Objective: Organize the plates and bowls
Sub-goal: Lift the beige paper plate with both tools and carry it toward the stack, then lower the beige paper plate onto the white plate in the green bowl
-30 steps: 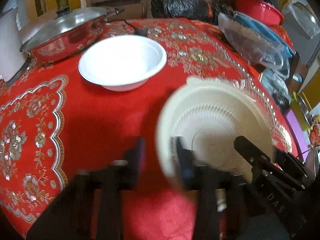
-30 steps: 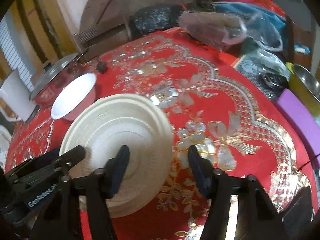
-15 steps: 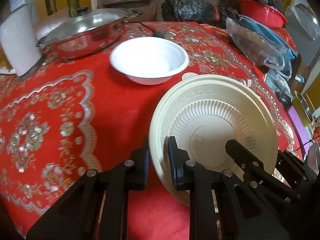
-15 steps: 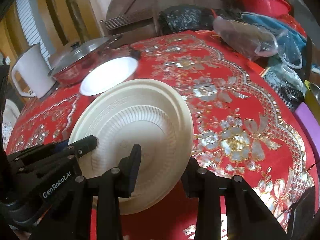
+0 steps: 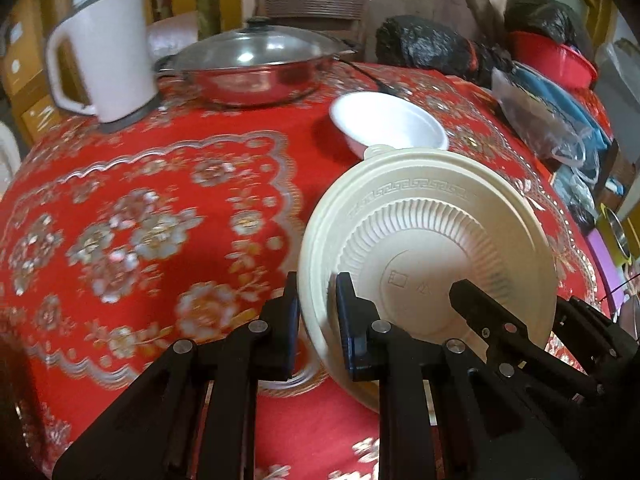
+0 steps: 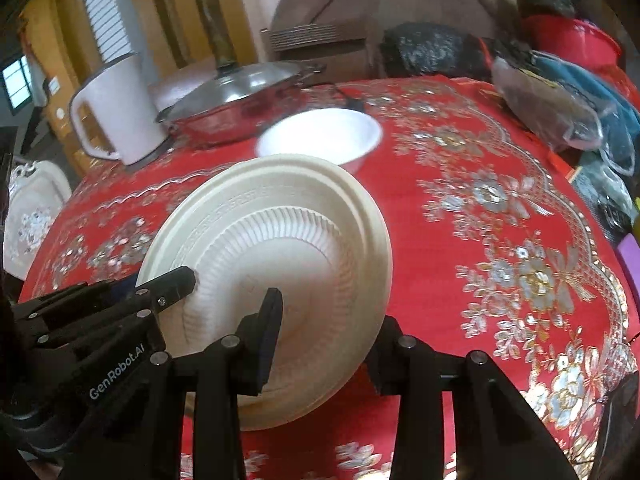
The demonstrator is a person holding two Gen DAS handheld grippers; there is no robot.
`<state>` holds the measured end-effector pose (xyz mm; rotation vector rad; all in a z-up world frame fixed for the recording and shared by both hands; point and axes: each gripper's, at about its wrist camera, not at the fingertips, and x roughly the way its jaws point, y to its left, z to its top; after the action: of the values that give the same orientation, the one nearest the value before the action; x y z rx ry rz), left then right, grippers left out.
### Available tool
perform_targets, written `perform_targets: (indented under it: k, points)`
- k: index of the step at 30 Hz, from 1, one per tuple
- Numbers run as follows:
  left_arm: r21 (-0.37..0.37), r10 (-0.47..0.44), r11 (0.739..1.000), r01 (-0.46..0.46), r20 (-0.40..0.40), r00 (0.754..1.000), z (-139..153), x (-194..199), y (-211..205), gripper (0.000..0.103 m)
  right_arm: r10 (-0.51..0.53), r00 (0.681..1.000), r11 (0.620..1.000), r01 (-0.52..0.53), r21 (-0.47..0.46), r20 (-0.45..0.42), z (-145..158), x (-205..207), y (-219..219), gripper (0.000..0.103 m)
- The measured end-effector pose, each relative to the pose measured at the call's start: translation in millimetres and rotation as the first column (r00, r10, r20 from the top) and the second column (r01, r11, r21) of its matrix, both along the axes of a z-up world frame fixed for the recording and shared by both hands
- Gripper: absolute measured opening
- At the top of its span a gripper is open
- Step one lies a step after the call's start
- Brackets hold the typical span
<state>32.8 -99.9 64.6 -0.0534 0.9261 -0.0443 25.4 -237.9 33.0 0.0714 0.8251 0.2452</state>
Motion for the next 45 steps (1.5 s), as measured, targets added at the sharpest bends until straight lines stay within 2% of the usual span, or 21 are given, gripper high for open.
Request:
perform_targets:
  k: [26,38,45]
  points:
    - [-0.010,0.214,0.977,-0.214,0.075,0.974,24,-76,124,0.017,0.233,0.971,0.970,-0.229,-0.080,0.052,22,-49,124,0.039]
    - [-0.015,0.317,0.948,-0.318,0.117,0.941,42,-115,178,0.017,0.345,0.934,0.936,-0.335,-0.112,0.088,38,-77,180,0.039]
    - [-0.026,0.397,0.917,-0.397,0.134,0.908,49,-139,216,0.017,0.423,0.900,0.903,-0.409,-0.134,0.102,44,-91,217,0.039]
